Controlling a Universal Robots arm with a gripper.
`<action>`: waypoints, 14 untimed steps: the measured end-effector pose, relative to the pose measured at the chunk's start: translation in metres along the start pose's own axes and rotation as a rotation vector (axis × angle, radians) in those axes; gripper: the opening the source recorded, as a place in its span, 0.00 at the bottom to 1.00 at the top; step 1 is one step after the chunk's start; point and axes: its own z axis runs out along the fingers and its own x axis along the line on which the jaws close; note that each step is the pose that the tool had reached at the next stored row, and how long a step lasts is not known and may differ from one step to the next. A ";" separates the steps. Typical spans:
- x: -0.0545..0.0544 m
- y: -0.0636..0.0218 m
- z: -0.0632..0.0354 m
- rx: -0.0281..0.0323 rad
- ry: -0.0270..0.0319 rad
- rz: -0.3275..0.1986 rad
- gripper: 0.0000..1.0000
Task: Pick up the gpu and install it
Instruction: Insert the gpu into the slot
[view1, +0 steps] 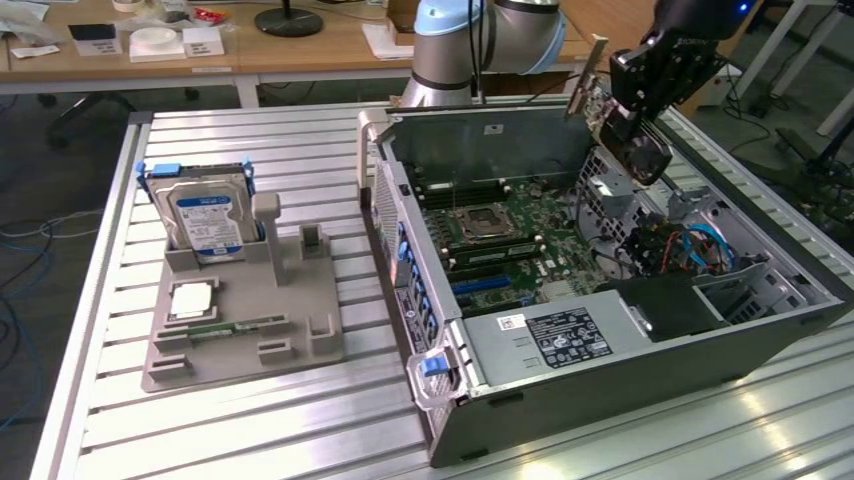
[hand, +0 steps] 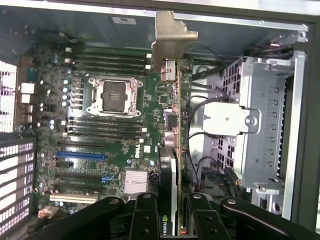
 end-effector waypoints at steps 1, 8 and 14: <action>0.000 0.0000 0.0000 0.0000 0.0007 -0.013 0.27; 0.001 0.0000 0.0003 -0.0003 0.0058 -0.094 0.27; 0.001 0.0001 0.0005 0.0000 0.0094 -0.151 0.27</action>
